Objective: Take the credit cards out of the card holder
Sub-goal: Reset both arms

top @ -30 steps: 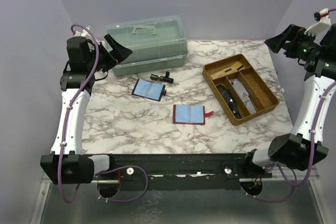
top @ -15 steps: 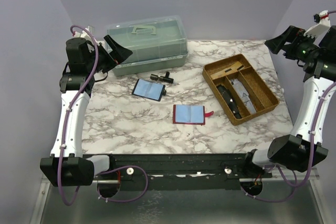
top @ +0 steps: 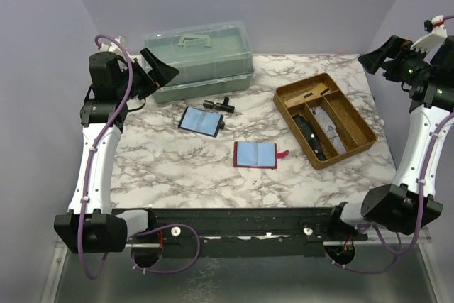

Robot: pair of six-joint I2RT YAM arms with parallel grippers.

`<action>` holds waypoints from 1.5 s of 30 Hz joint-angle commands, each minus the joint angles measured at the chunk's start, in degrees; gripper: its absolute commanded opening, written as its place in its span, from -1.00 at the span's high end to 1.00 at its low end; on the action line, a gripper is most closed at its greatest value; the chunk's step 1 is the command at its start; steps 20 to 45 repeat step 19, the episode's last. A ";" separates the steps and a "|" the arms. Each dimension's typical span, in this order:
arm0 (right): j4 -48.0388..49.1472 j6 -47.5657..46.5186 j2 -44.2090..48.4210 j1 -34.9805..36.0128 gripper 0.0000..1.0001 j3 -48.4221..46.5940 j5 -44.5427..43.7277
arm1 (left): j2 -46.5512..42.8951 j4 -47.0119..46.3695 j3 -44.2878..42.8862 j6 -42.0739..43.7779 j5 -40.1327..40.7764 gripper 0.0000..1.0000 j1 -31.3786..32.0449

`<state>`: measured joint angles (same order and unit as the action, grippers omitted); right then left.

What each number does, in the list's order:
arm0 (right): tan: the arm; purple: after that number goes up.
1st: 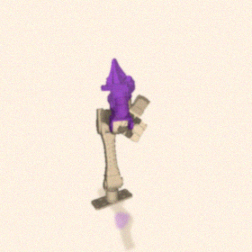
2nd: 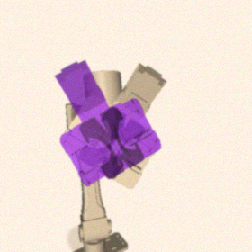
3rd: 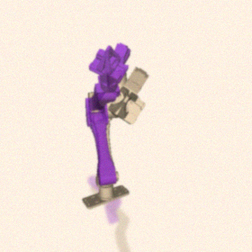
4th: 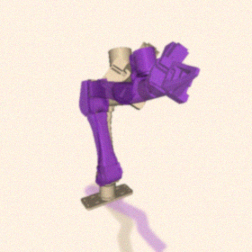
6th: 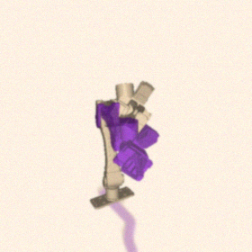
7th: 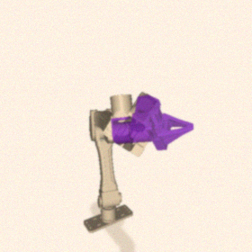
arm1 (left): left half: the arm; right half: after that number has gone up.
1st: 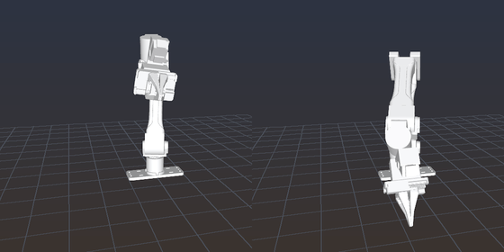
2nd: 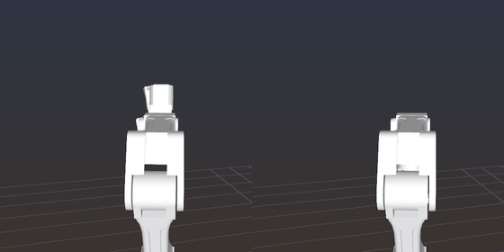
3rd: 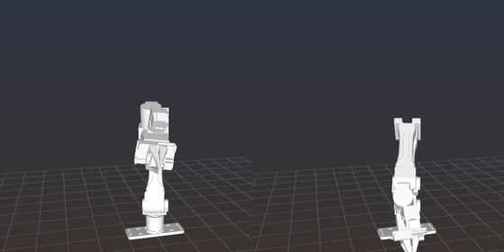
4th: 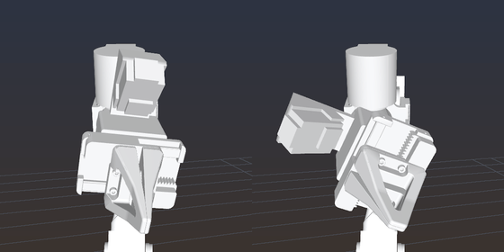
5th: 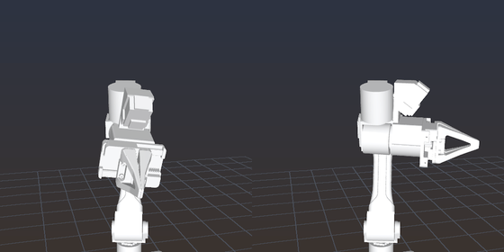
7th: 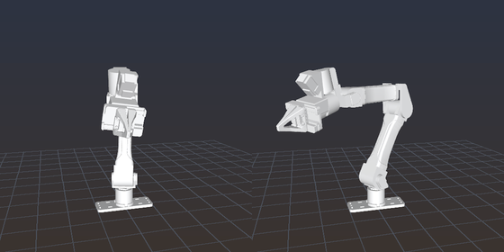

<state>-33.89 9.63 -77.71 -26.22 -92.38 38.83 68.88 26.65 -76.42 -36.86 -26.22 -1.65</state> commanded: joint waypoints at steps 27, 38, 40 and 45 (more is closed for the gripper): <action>3.12 0.47 2.57 0.01 -0.99 2.81 -3.25 | -0.68 0.24 0.40 -0.49 -1.47 -0.97 -0.12; 3.12 0.47 2.57 0.01 -0.99 2.81 -3.25 | -0.68 0.24 0.40 -0.49 -1.47 -0.97 -0.12; 3.12 0.47 2.57 0.01 -0.99 2.81 -3.25 | -0.68 0.24 0.40 -0.49 -1.47 -0.97 -0.12; 3.12 0.47 2.57 0.01 -0.99 2.81 -3.25 | -0.68 0.24 0.40 -0.49 -1.47 -0.97 -0.12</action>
